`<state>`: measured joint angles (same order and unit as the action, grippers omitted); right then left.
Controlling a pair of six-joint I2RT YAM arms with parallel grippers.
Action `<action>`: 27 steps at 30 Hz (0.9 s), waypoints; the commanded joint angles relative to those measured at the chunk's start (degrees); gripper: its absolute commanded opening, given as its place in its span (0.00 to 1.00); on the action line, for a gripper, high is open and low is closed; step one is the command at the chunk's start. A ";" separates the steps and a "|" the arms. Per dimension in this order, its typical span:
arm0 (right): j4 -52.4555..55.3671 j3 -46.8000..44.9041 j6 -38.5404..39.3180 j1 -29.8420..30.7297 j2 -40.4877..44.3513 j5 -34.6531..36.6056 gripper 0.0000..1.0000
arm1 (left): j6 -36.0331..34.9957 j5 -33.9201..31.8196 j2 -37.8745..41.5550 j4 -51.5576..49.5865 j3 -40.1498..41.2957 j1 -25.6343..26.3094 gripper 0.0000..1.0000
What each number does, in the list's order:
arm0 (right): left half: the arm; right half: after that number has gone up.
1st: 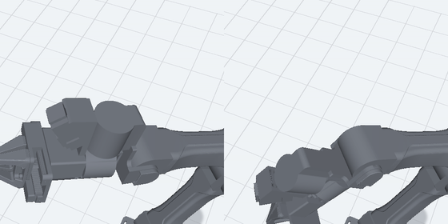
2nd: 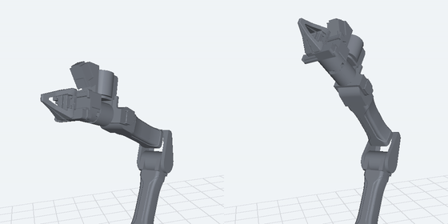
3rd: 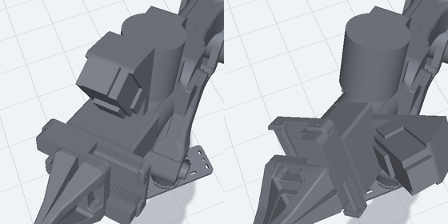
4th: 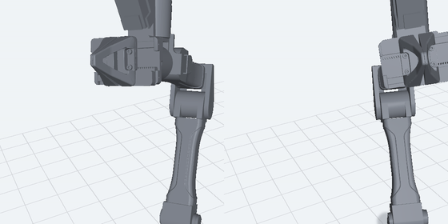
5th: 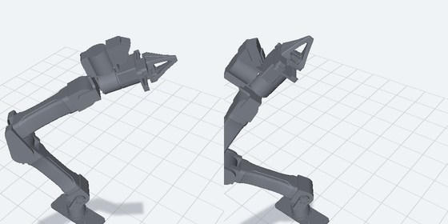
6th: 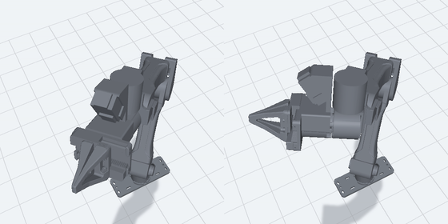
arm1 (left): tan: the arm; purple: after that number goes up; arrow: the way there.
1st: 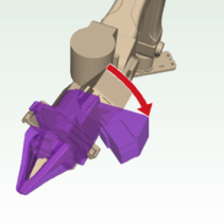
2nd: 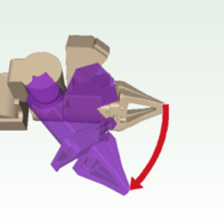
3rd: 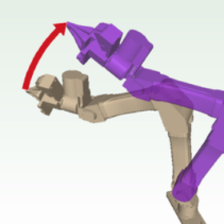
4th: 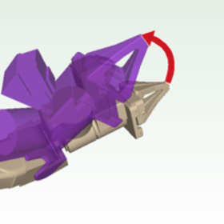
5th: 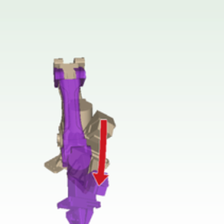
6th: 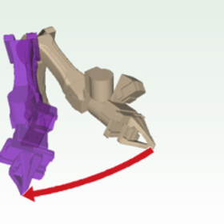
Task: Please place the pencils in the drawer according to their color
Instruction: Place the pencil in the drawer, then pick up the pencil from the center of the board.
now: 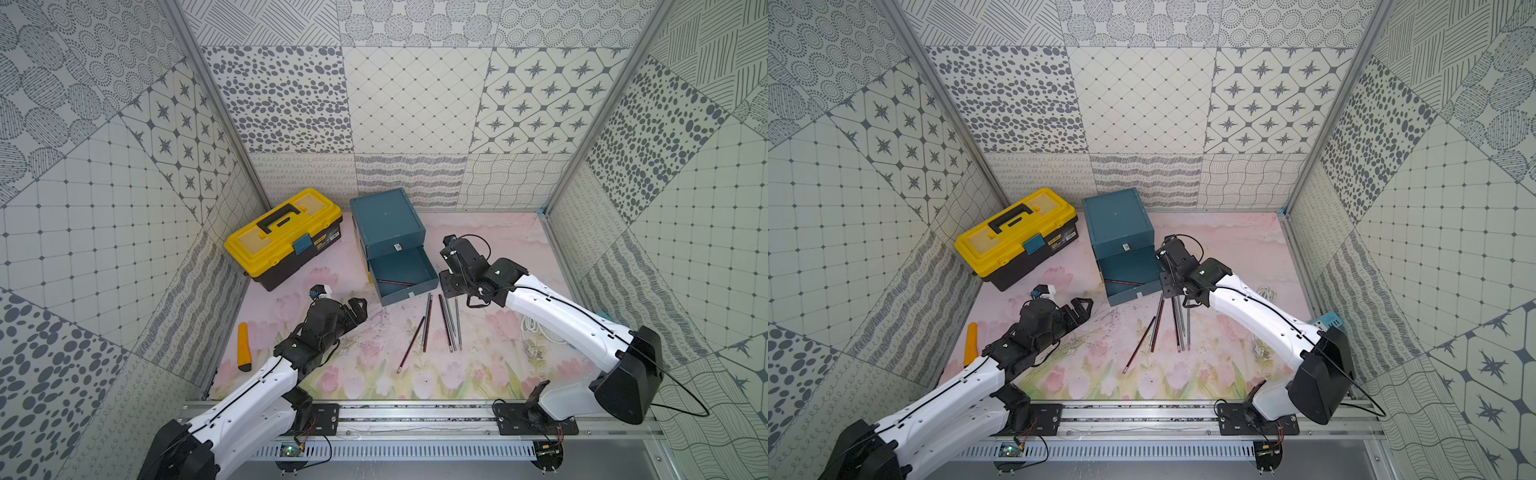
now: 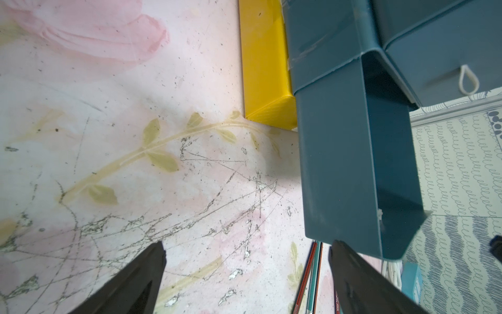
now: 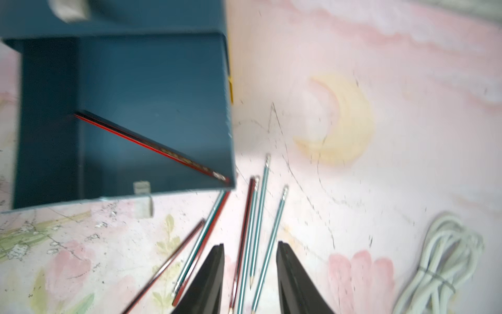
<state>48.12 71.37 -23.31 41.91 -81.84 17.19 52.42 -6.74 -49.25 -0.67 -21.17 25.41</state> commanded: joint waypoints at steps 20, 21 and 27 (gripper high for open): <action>-9.48 -15.08 -17.85 -0.07 -10.28 -16.77 0.26 | 0.13 1.01 -2.14 1.40 -0.36 -0.27 0.99; -9.53 -14.81 -17.83 -0.09 -10.69 -16.65 0.26 | 0.22 1.07 -2.29 1.47 -0.30 -0.27 0.99; -9.62 -13.90 -17.13 -0.41 -12.33 -16.03 0.26 | 0.39 1.29 -2.64 1.80 -0.45 -0.25 0.99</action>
<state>39.94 55.66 -40.49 41.54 -93.27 1.15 52.49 -6.09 -51.48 -0.58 -21.17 25.39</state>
